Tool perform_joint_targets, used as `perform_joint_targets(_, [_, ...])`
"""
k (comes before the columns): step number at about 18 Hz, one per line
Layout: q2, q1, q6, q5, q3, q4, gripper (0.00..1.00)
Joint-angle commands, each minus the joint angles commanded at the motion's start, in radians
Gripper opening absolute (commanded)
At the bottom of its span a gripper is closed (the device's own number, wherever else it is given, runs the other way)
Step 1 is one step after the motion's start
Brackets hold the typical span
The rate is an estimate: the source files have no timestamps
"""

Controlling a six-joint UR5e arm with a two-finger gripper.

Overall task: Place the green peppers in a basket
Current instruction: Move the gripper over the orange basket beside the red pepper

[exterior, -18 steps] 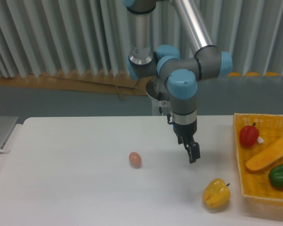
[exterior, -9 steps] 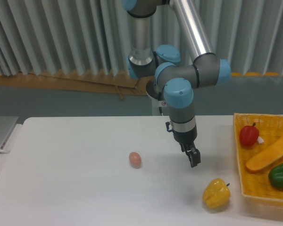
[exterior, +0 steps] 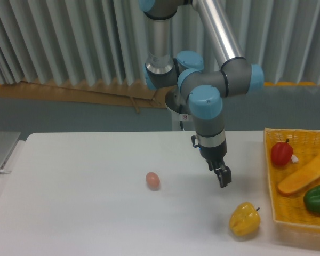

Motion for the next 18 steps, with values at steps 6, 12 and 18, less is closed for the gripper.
perform_joint_targets(6, [0.002,0.075,0.101,-0.005,0.029,-0.008,0.73])
perform_joint_targets(12, [0.026,0.124,0.205,-0.006,0.026,-0.014,0.73])
perform_joint_targets(18, [0.028,0.215,0.36,-0.024,0.025,-0.018,0.73])
